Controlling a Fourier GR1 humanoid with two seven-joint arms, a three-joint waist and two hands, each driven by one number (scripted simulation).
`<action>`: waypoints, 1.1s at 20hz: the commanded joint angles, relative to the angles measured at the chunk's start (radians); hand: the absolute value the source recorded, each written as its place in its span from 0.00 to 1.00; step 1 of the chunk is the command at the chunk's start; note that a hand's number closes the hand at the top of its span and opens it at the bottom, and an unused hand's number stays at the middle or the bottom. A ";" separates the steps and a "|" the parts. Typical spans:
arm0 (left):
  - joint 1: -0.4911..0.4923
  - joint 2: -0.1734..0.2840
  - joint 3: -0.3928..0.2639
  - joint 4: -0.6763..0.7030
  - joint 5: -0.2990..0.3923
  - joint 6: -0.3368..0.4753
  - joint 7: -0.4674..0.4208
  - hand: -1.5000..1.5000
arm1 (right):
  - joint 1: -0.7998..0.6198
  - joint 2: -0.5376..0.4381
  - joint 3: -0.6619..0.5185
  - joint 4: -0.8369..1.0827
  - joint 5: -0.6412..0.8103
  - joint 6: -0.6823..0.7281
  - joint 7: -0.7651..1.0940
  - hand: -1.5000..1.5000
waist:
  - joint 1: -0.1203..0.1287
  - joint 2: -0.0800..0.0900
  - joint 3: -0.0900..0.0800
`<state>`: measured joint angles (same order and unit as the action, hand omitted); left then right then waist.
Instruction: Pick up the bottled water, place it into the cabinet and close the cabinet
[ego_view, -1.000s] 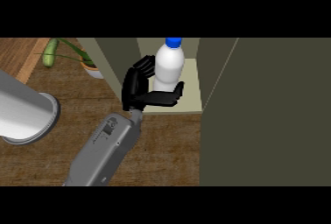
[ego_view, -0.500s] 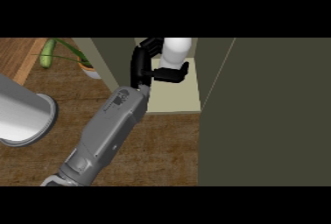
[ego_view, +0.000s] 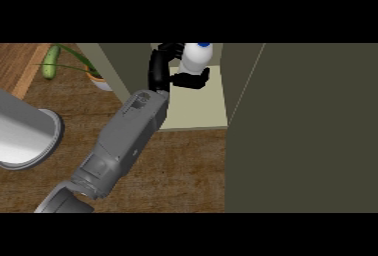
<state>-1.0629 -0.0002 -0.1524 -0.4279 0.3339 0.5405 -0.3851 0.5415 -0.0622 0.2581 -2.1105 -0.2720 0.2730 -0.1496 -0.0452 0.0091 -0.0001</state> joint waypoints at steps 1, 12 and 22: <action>-0.033 0.000 0.029 0.126 -0.003 0.040 -0.044 1.00 | 0.030 -0.015 0.002 -0.033 -0.007 0.007 0.004 0.00 | -0.011 0.006 0.000; -0.096 0.070 0.015 0.310 -0.103 0.159 -0.062 1.00 | -0.019 -0.012 -0.017 0.023 0.001 0.013 -0.024 0.00 | -0.014 0.011 0.000; -0.082 0.100 0.029 0.369 -0.110 0.177 -0.081 0.00 | 0.029 -0.037 -0.007 0.007 -0.022 0.053 -0.043 0.00 | -0.031 0.017 -0.001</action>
<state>-1.1639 0.0246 -0.1134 -0.0942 0.2461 0.7310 -0.4589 0.5315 -0.0782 0.2552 -2.0786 -0.2828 0.3040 -0.1793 -0.0731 0.0179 0.0037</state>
